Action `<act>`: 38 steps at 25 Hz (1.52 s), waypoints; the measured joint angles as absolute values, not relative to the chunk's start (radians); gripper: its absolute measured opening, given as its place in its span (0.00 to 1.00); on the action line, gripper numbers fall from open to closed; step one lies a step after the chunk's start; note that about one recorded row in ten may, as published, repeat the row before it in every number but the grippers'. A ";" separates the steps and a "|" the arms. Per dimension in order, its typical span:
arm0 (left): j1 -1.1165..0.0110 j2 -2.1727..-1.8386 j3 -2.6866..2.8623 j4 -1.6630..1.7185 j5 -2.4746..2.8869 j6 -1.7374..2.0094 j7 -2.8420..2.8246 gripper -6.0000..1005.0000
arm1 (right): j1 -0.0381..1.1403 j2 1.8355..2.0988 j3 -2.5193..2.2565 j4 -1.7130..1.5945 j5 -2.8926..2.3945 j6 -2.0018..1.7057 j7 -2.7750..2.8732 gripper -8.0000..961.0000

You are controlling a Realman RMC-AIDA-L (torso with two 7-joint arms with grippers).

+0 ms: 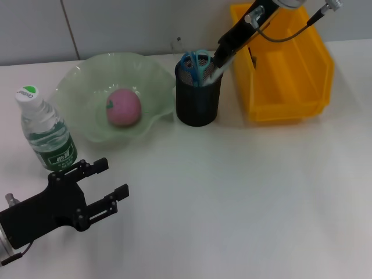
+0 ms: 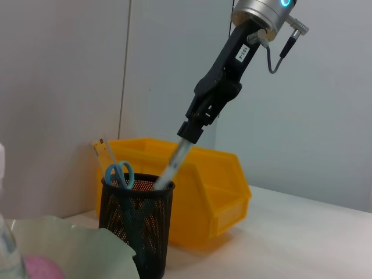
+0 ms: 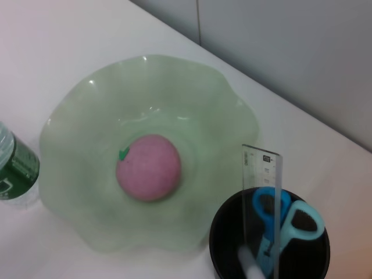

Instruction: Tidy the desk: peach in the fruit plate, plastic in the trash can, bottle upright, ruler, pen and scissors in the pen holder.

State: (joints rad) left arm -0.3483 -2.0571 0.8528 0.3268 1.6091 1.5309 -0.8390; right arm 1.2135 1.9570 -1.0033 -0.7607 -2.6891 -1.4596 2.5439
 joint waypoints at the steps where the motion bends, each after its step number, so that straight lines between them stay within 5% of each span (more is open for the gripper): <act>1: -0.348 -2.057 0.853 0.327 1.609 1.531 -0.839 0.77 | 1.212 1.958 -1.003 -0.761 -2.689 -1.455 2.545 0.21; 6: -0.347 -2.057 0.853 0.327 1.609 1.532 -0.839 0.77 | 1.205 1.964 -1.013 -0.776 -2.689 -1.438 2.547 0.25; 17: -0.345 -2.057 0.857 0.327 1.609 1.532 -0.839 0.77 | 1.189 1.986 -1.026 -0.814 -2.700 -1.429 2.546 0.69; 21: -0.345 -2.057 0.859 0.327 1.609 1.532 -0.839 0.78 | 1.131 2.024 -1.025 -0.934 -2.697 -1.427 2.542 0.72; 24: -0.346 -2.057 0.861 0.327 1.609 1.531 -0.839 0.78 | 1.002 2.084 -1.051 -1.182 -2.654 -1.432 2.530 0.74; 34: -0.355 -2.051 0.862 0.327 1.609 1.546 -0.839 0.78 | 0.622 2.079 -1.146 -1.348 -2.047 -1.366 2.241 0.77; 38: -0.358 -2.049 0.868 0.330 1.610 1.555 -0.842 0.78 | 0.570 2.076 -1.104 -1.213 -1.883 -1.377 2.084 0.78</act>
State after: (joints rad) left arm -0.3579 -2.0487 0.8682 0.3299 1.6101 1.5547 -0.8424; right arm 0.5701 2.0759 -1.1042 -1.2133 -1.8826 -1.3769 2.0842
